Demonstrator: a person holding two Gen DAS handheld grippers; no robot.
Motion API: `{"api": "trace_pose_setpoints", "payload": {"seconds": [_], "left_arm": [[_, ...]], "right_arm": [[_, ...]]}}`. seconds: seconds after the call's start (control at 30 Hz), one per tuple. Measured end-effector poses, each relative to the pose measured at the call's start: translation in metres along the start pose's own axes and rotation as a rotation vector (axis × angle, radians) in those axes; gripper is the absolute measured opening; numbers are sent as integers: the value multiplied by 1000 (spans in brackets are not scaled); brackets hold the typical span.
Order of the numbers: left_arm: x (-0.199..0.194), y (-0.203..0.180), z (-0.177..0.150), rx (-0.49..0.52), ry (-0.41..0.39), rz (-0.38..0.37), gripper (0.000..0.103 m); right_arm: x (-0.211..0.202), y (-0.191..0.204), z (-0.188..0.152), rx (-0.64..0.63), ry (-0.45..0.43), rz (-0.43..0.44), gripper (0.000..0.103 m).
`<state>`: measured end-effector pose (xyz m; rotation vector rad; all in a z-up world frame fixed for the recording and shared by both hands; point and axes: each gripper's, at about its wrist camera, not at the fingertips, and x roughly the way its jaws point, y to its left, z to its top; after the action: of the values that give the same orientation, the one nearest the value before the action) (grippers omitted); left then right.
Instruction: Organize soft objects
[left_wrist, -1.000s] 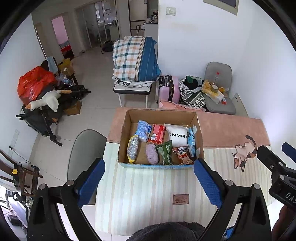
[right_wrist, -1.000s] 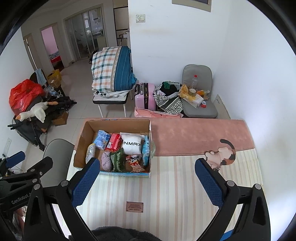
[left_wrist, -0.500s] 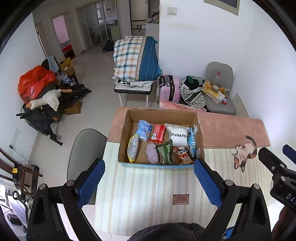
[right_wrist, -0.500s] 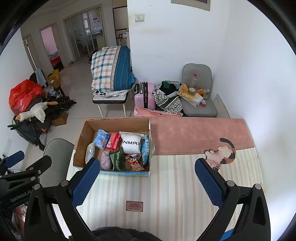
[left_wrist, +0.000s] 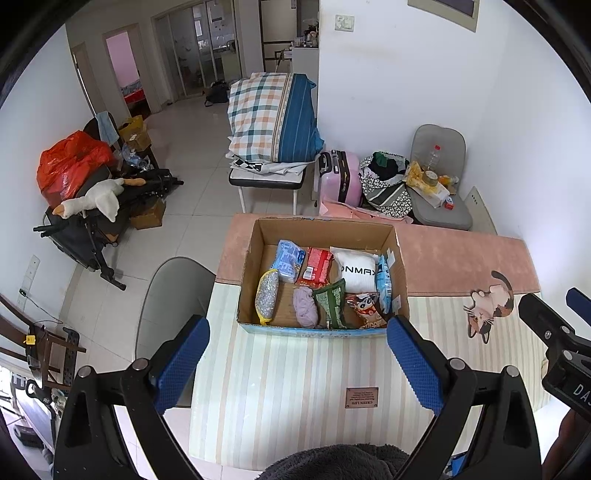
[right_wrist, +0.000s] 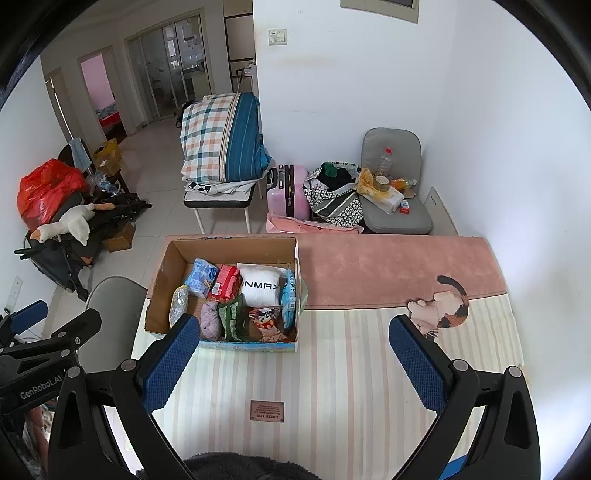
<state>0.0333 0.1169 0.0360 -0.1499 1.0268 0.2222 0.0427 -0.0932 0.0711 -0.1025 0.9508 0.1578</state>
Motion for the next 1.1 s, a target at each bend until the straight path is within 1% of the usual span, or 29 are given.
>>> {"api": "trace_pose_setpoints", "payload": {"seconds": [0.37,1.1], "left_arm": [[0,-1,-2,-2,1,0,98],[-1,0,3,6,-2,0,98]], "right_arm": [[0,0,0,-1,1,-2,103],[-1,-3,0,1,-1,-1,103]]}}
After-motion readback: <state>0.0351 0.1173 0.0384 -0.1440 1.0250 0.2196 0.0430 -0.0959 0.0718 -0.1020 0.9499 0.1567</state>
